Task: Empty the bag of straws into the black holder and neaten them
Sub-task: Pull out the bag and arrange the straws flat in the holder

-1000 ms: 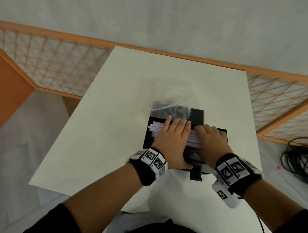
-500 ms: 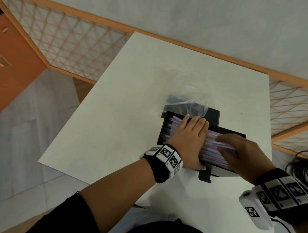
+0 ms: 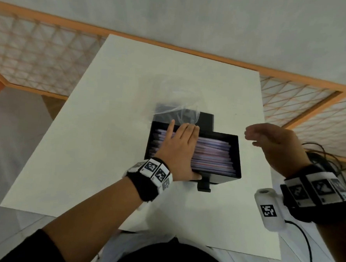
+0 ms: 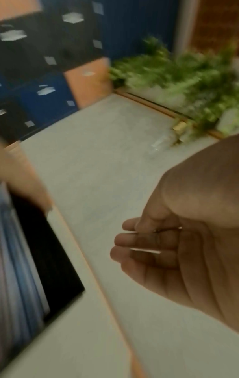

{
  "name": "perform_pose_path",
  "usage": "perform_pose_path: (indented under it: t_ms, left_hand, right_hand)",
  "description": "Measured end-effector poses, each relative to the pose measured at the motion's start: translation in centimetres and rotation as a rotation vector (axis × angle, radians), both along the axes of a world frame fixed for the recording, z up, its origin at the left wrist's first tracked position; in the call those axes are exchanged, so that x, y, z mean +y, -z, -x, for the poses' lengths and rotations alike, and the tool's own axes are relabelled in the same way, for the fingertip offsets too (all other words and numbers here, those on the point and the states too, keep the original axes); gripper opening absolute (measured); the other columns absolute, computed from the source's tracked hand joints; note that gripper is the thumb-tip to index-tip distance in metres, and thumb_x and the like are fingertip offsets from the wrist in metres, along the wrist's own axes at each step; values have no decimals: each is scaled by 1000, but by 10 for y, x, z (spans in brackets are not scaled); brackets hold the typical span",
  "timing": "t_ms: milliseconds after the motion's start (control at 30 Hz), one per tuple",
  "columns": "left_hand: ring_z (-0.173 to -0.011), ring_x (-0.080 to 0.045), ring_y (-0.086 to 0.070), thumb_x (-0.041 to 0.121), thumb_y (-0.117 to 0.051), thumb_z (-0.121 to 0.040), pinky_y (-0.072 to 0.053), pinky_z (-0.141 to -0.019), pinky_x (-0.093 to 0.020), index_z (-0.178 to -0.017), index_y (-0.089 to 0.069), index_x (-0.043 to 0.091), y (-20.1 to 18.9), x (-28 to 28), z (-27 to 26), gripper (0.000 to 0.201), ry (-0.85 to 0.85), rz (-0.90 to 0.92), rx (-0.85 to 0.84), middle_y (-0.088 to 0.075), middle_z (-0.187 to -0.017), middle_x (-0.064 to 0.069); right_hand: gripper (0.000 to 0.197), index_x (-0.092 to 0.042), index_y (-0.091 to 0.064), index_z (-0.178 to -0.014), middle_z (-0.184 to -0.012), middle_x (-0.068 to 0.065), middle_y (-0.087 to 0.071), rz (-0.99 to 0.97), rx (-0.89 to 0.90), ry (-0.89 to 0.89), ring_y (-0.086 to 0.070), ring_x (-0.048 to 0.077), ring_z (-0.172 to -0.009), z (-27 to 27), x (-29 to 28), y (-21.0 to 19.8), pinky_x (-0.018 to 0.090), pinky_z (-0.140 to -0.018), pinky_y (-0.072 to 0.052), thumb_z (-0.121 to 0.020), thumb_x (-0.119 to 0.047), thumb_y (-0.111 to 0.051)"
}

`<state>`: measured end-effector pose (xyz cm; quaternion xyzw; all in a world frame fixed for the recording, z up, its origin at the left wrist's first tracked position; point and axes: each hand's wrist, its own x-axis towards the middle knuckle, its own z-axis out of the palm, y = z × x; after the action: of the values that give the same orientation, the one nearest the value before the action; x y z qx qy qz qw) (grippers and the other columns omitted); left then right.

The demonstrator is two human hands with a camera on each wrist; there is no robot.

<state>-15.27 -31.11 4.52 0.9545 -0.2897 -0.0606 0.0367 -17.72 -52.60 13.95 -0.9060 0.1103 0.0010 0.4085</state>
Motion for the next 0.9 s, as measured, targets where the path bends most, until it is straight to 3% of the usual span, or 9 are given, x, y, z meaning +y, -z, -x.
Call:
perform_pose_path:
  t_ms: [67,133,233,367,467,600,667,767,900]
  left_hand:
    - [-144,-28,-10,86,-47,-60,5,-115,-58,-148,-3,5,-2,-1,0,127,-4,-1,3,-14,-156,-12]
    - [-144,-27,-10,85,-49,-60,6,-116,-57,-148,-3,5,-4,-2,2,126,-6,8,-6,-15,-156,-11]
    - [-144,-26,-12,84,-50,-60,6,-116,-57,-147,-6,5,-5,-1,4,125,0,9,-21,-17,-156,-10]
    - [-145,-26,-9,79,-41,-66,7,-115,-57,-148,-3,4,-9,-2,6,117,8,-23,4,-14,-157,-10]
    - [-146,-28,-3,75,-12,-58,10,-114,-58,-148,0,2,-16,0,6,116,37,-31,53,-6,-158,-13]
    - [-146,-28,9,66,-43,-77,9,-113,-59,-147,12,4,-20,3,5,109,103,-99,71,8,-159,-11]
    - [-146,-29,9,71,-37,-74,9,-113,-59,-146,14,4,-18,5,2,110,109,-119,61,9,-159,-11]
    - [-146,-34,-8,73,-25,-65,3,-114,-61,-148,-2,1,-15,5,-1,112,125,-90,82,-10,-157,-17]
    - [-128,-38,-47,79,-32,-63,-29,-102,-69,-136,-40,-4,-7,5,3,110,135,31,43,-50,-136,-20]
  right_hand:
    - [19,-9,-65,-98,-98,16,-68,-549,131,148,-71,11,-77,5,10,-1,31,-86,-56,-90,0,-50]
    - [33,2,-50,-123,-123,24,-59,-1043,274,250,-69,22,-95,11,30,4,35,-88,-55,-92,-7,-46]
    - [64,5,-25,-141,-145,23,-36,-1418,487,377,-43,33,-130,11,57,17,38,-102,-43,-91,-27,-51]
    - [67,7,-39,-133,-128,25,-51,-1458,630,442,-48,34,-122,-10,72,39,42,-102,-39,-90,-43,-49]
    - [71,2,-25,-143,-139,26,-43,-1289,581,584,-46,37,-126,-27,79,46,42,-104,-37,-92,-42,-47]
    - [65,8,-29,-139,-142,25,-40,-1337,579,633,-41,33,-132,-35,91,43,36,-105,-32,-96,-40,-42]
    - [67,7,-36,-136,-138,23,-46,-1368,580,655,-46,31,-129,-34,96,46,35,-105,-34,-93,-43,-46]
    - [61,8,-43,-130,-131,24,-52,-1404,547,699,-53,33,-119,-33,97,49,35,-91,-39,-91,-39,-50]
    - [50,6,-49,-118,-98,16,-59,-1397,507,732,-60,30,-88,-39,96,47,33,-79,-44,-90,-36,-51]
